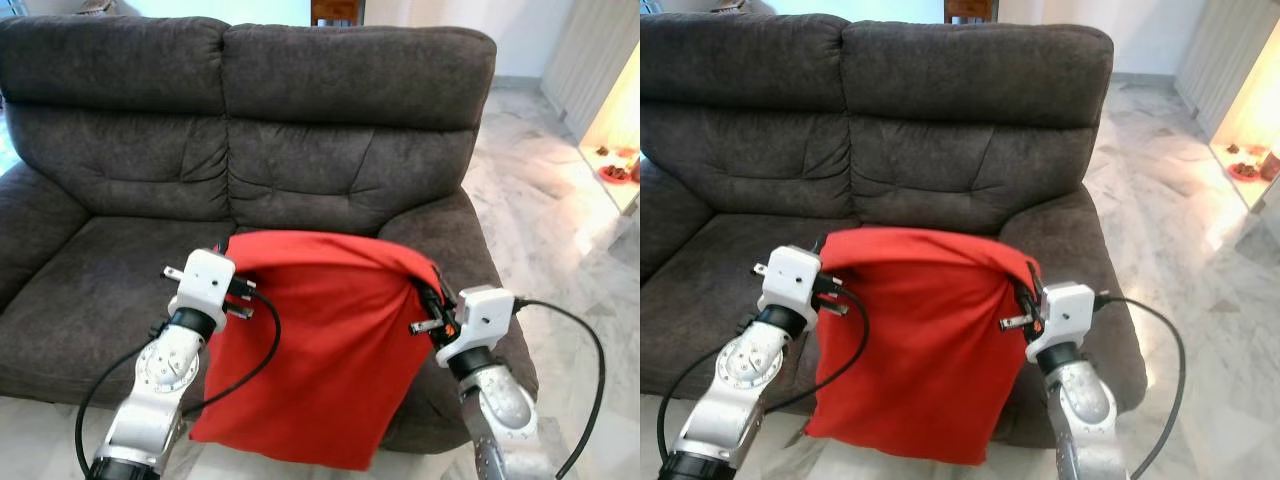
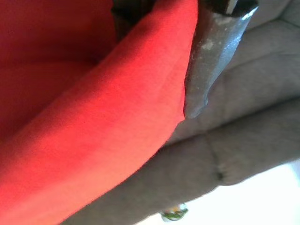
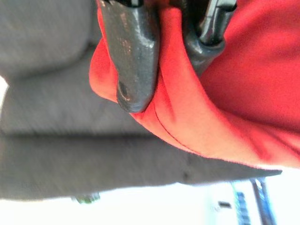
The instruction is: Move the pillow to the sofa from floor
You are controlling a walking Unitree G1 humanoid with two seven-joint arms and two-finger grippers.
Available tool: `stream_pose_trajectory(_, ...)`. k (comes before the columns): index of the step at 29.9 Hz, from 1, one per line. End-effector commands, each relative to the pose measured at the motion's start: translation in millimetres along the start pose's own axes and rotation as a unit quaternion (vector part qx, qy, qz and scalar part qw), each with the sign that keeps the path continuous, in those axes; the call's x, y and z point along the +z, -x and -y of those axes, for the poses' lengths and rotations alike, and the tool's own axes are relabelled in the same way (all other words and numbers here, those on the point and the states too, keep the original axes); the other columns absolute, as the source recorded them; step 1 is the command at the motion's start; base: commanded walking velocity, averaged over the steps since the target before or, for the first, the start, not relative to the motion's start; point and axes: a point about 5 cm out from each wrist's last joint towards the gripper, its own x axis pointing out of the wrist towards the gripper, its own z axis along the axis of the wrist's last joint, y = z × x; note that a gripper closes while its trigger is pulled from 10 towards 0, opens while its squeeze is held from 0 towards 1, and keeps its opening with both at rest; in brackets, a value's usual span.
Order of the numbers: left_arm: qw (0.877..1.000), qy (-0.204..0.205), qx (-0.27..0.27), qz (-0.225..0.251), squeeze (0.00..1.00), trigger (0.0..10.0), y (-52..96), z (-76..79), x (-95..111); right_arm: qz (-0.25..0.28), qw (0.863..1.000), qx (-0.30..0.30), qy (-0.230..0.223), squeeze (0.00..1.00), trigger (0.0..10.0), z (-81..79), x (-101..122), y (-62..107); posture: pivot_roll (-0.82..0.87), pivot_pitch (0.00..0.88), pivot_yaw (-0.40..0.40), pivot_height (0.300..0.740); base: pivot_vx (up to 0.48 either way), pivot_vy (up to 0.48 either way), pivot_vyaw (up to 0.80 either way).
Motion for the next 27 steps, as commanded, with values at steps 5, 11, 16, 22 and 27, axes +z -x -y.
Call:
stream_pose_trajectory(5, 0.991, -0.023, 0.11, 0.072, 0.0, 10.0, -10.2, -55.7, 40.6, 0.109, 0.994, 0.03, 0.012, 0.0, 10.0, -5.6, 59.4, -19.7, 0.02, 0.093, 0.021, 0.74, 0.349, 0.0, 0.0)
stream_pose_trajectory(11, 0.99, -0.024, 0.11, 0.089, 0.0, 10.0, -15.9, -59.3, 53.6, 0.137, 0.989, 0.056, 0.019, 0.0, 10.0, -13.3, 78.2, -27.0, 0.01, 0.09, 0.02, 0.74, 0.349, 0.0, 0.0)
stream_pose_trajectory(16, 0.99, -0.022, 0.108, 0.085, 0.0, 10.0, -14.7, -56.3, 52.1, 0.13, 0.989, 0.076, 0.016, 0.0, 10.0, -16.8, 78.8, -26.6, 0.01, 0.092, 0.018, 0.74, 0.351, 0.0, 0.0)
stream_pose_trajectory(22, 0.997, -0.008, 0.049, 0.051, 0.0, 10.0, -10.8, -40.5, 38.3, 0.058, 0.987, 0.15, 0.018, 0.0, 10.0, -29.2, 52.9, -15.0, 0.01, 0.095, 0.015, 0.74, 0.106, 0.0, 0.0)
stream_pose_trajectory(27, 0.996, 0.02, -0.082, 0.001, 0.0, 10.0, -3.3, -8.4, 18.8, 0.0, 0.976, 0.213, 0.042, 0.0, 10.0, -37.3, 30.5, -3.3, 0.01, 0.097, 0.014, 0.74, 0.0, 0.0, 0.0)
